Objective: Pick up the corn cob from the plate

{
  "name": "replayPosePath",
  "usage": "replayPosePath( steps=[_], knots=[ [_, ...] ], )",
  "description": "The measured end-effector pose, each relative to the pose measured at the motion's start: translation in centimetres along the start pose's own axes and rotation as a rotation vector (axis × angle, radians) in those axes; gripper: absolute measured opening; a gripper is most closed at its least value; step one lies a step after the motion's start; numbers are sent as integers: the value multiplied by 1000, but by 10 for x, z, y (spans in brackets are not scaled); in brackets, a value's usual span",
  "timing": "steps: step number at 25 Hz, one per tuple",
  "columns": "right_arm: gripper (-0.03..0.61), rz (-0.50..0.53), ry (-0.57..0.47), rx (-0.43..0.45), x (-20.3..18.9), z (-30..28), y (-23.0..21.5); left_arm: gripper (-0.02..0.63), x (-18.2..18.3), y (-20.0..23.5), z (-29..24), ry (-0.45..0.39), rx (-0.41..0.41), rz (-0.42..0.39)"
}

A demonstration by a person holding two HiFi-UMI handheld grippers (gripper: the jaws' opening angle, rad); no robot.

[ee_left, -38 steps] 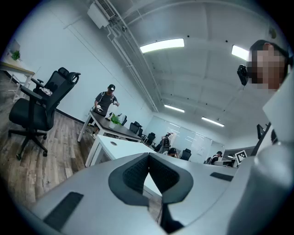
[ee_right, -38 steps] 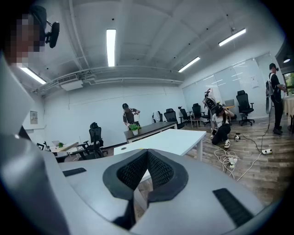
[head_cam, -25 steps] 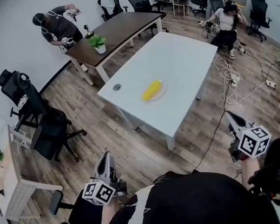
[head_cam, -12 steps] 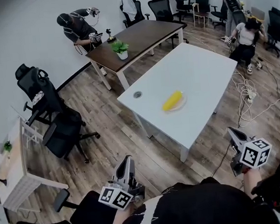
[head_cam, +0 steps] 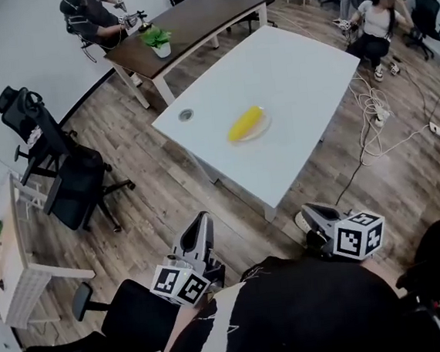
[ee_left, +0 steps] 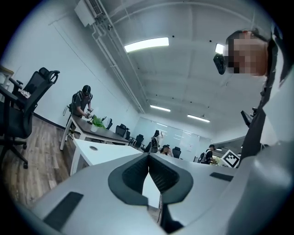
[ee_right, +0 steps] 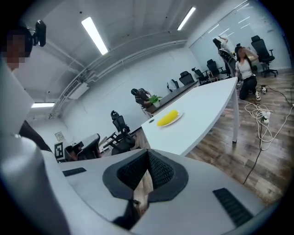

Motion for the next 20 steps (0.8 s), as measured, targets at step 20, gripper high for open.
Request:
replayPosePath(
  steps=[20],
  knots=[
    [15, -218, 182, 87, 102, -75, -197, 3, -68, -12, -199, 149, 118, 73]
  ],
)
Point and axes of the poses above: the fingertips, and each gripper's own axes: z backward along the fingers, y to its left, x out of its top, the point moved 9 cm from there along z, backward along the fingers, and after that the axes turned 12 degrees about -x, right-handed, at the moved point
